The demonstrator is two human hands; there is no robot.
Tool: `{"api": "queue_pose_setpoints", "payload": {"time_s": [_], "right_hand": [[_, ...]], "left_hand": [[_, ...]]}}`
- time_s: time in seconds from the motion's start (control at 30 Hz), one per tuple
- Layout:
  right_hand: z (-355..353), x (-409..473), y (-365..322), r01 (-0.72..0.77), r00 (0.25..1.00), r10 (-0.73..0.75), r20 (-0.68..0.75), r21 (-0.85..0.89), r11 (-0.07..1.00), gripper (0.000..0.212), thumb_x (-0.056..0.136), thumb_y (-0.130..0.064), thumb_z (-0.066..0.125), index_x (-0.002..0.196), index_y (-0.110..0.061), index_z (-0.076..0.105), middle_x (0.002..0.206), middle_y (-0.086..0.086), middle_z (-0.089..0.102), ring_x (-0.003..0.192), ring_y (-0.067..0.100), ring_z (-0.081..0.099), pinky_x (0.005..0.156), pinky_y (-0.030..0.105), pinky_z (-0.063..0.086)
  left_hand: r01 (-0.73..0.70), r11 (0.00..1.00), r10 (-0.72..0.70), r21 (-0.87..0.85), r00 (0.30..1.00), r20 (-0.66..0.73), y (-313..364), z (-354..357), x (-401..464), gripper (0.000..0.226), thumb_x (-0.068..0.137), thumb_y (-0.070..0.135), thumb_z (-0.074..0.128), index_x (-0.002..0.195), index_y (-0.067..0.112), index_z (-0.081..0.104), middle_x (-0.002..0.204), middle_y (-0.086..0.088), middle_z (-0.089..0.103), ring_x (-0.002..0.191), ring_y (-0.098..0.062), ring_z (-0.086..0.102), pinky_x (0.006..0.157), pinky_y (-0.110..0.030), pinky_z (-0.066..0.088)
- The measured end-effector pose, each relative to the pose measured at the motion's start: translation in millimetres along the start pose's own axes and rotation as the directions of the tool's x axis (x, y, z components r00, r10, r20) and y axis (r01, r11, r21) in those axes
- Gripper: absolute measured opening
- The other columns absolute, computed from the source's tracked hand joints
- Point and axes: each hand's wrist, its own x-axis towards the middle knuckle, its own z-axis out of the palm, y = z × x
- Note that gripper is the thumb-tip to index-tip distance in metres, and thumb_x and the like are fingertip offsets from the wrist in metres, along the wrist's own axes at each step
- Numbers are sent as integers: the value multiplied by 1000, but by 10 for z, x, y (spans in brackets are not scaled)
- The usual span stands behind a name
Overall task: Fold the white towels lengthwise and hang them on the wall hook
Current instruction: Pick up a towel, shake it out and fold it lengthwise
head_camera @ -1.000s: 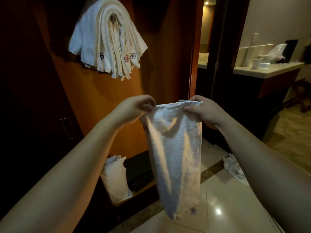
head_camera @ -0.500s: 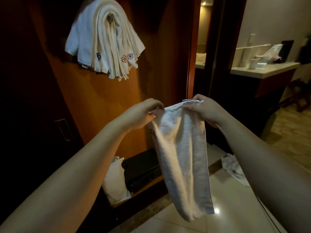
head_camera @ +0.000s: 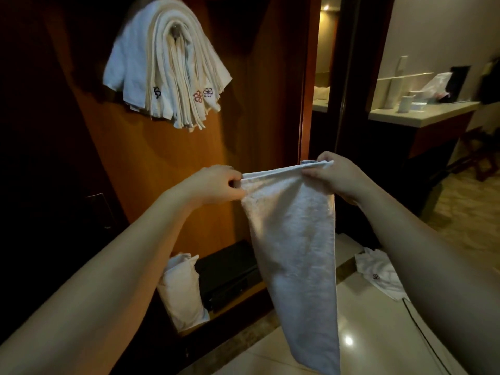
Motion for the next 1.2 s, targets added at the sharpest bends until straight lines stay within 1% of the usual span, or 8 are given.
{"api": "queue_pose_setpoints", "payload": {"time_s": [0.13, 0.27, 0.37, 0.53, 0.73, 0.9, 1.07, 1.2], "right_hand": [[-110, 82, -52, -25, 995, 31, 97, -67, 997, 35, 69, -46, 82, 91, -26, 64, 95, 7, 70, 83, 22, 69, 71, 40, 56], [-241, 146, -135, -37, 982, 58, 179, -119, 992, 16, 75, -37, 83, 83, -45, 72, 93, -9, 73, 87, 10, 70, 79, 32, 56], [-221, 123, -97, -68, 976, 107, 191, -199, 978, 16, 76, -38, 83, 84, -42, 70, 100, -8, 71, 95, 12, 67, 85, 32, 53], [-103, 53, -137, -96, 988, 45, 149, 356, 930, 28, 77, -23, 81, 101, -36, 79, 99, -2, 78, 93, 19, 74, 75, 27, 58], [139, 31, -60, -142, 988, 58, 141, 720, 679, 27, 96, -24, 65, 121, -15, 69, 118, 15, 73, 109, 28, 71, 82, 38, 60], [128, 58, -46, -174, 985, 124, 122, 697, 695, 41, 96, -36, 64, 128, -11, 62, 121, 14, 72, 112, 30, 70, 81, 39, 61], [194, 47, -71, -258, 962, 239, 129, 710, 655, 38, 96, -30, 67, 126, -7, 63, 116, 15, 74, 106, 30, 73, 79, 40, 61], [365, -72, -113, -316, 931, 353, 93, 690, 651, 27, 100, -29, 62, 117, -9, 66, 109, 12, 76, 94, 26, 76, 77, 39, 62]], "left_hand": [[47, 993, -59, -107, 992, -114, 48, -18, 48, 23, 89, 46, 68, 84, 29, 54, 83, 2, 60, 68, -12, 54, 56, -24, 40], [29, 925, -130, -380, 962, -242, 57, -97, 86, 23, 94, 27, 66, 91, 41, 48, 93, 6, 63, 80, -15, 67, 64, -32, 59], [-14, 860, -143, -510, 953, -267, 57, -79, 86, 30, 97, 22, 62, 111, 43, 46, 106, 12, 64, 90, -10, 66, 69, -26, 56], [-137, 387, -226, -912, 945, -238, 32, -61, 57, 11, 100, 25, 58, 106, 22, 66, 93, 9, 73, 90, -12, 71, 74, -26, 55], [-186, 226, -270, -956, 931, -245, 135, 4, 82, 10, 102, 24, 52, 101, 23, 62, 85, 7, 72, 79, -12, 70, 67, -28, 56], [-187, 276, -312, -943, 910, -272, 126, 73, 75, 10, 102, 25, 53, 99, 26, 62, 88, 7, 72, 78, -12, 71, 66, -28, 55], [-54, 73, -370, -996, 926, -78, 258, 231, 51, 29, 90, 35, 72, 115, 20, 68, 104, 1, 77, 93, -19, 75, 74, -33, 61], [31, 67, -471, -997, 882, -5, 359, 375, 48, 15, 90, 38, 72, 101, 27, 69, 94, 7, 78, 84, -12, 75, 67, -27, 56]]}}
